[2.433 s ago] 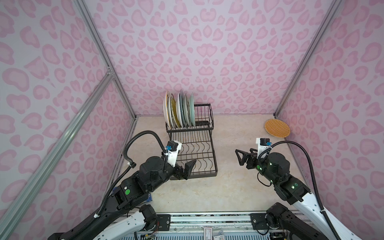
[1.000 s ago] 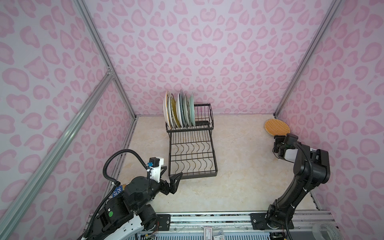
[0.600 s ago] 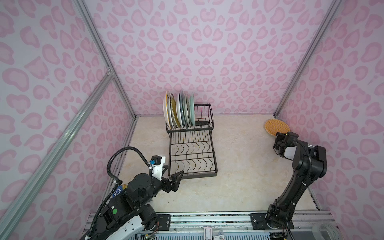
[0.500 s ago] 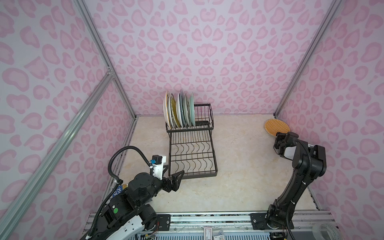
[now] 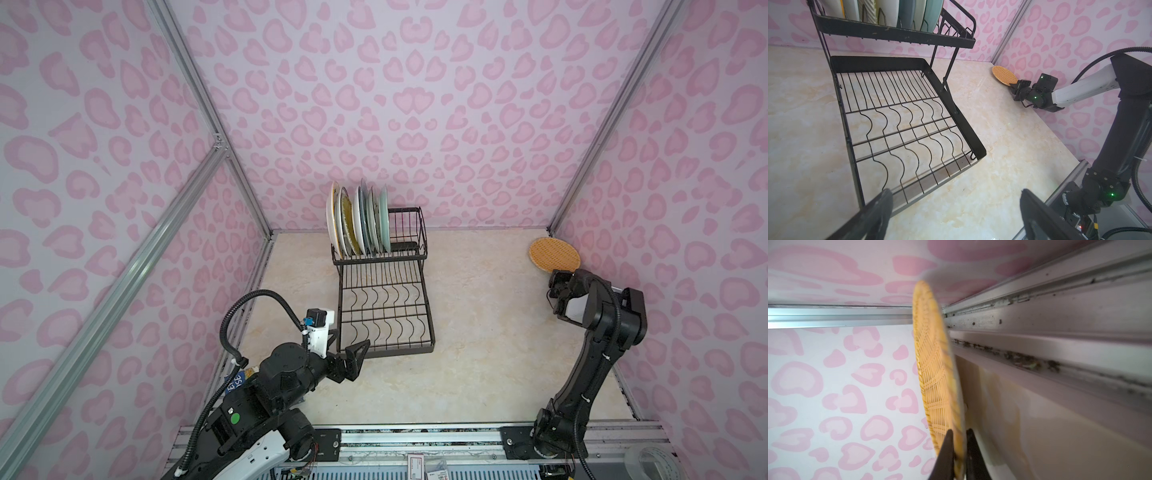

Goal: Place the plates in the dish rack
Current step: 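Grip the wicker mat's rim with the right gripper while the left gripper retracts, then drag the wicker mat away from the wall toward the rack with the right gripper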

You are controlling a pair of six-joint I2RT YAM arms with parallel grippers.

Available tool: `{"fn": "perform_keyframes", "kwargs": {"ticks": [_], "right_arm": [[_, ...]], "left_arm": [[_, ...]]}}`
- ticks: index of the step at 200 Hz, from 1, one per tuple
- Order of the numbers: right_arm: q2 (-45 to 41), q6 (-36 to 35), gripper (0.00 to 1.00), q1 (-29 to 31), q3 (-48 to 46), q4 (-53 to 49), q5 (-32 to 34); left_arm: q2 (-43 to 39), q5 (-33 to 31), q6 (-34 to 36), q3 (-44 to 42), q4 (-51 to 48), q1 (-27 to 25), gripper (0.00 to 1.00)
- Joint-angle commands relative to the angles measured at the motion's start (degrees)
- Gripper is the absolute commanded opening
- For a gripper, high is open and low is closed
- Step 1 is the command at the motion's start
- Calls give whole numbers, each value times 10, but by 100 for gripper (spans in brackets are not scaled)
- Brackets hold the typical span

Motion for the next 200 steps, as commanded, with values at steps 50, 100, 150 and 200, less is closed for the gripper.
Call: {"fn": "perform_keyframes", "kwargs": {"ticks": [50,100,150,200], "right_arm": [[-19,13,0,9,-17,-2,-35],[-89,11,0,39,-47,26,-48],[-165,29,0,78,-110,72,-60],[-246,25,0,101,-210,92,-75]], "left_arm": [[15,26,9,-5,34,29,97],[23,45,10,-7,41,53,97],[19,61,14,-9,52,58,97],[43,65,21,-6,47,58,97]]}}
